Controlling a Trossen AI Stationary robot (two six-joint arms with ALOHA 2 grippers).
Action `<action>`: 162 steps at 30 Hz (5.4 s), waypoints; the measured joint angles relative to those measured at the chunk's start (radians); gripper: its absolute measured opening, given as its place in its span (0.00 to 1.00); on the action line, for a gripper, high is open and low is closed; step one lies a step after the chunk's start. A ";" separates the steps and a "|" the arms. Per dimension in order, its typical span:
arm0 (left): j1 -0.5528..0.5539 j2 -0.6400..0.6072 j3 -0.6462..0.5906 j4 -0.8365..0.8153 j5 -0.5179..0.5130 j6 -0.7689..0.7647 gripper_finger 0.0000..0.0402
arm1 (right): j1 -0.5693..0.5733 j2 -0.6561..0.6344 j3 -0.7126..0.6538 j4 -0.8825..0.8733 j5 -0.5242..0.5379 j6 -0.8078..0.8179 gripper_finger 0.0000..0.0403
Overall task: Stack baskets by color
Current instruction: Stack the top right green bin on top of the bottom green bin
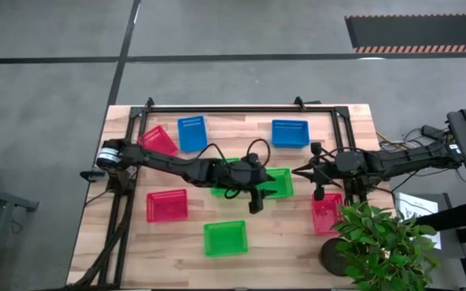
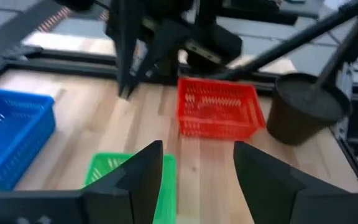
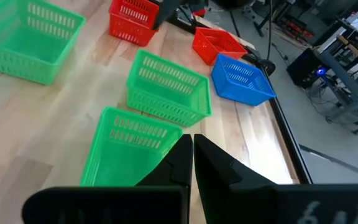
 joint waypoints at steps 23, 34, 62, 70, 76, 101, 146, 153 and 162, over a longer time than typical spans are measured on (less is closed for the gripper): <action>-0.017 0.289 0.023 0.187 -0.067 0.077 0.45 | 0.039 -0.018 0.000 0.025 -0.045 0.041 0.02; -0.006 0.311 -0.003 0.174 -0.093 0.072 0.44 | 0.039 -0.018 0.000 0.023 -0.045 0.043 0.02; -0.017 0.331 0.026 0.174 -0.082 0.119 0.00 | 0.039 -0.018 -0.010 0.023 -0.044 0.061 0.02; -0.056 0.211 0.026 0.106 -0.081 0.153 0.00 | 0.039 -0.018 -0.020 0.081 -0.045 0.073 0.02; -0.138 0.106 0.023 0.003 -0.137 0.176 0.00 | 0.039 -0.019 -0.021 0.093 -0.044 0.090 0.02; -0.535 0.011 0.129 -0.405 -0.537 -0.339 0.00 | 0.039 -0.018 -0.029 0.154 -0.044 0.038 0.02; -0.650 0.156 0.037 -0.510 -0.668 -0.505 0.00 | 0.039 -0.018 -0.063 0.184 -0.043 0.051 0.02; -0.649 0.155 -0.017 -0.432 -0.670 -0.506 0.00 | 0.039 -0.018 -0.065 0.184 -0.043 0.064 0.02; -0.649 0.155 -0.041 -0.421 -0.669 -0.506 0.00 | 0.039 -0.018 -0.065 0.184 -0.043 0.083 0.02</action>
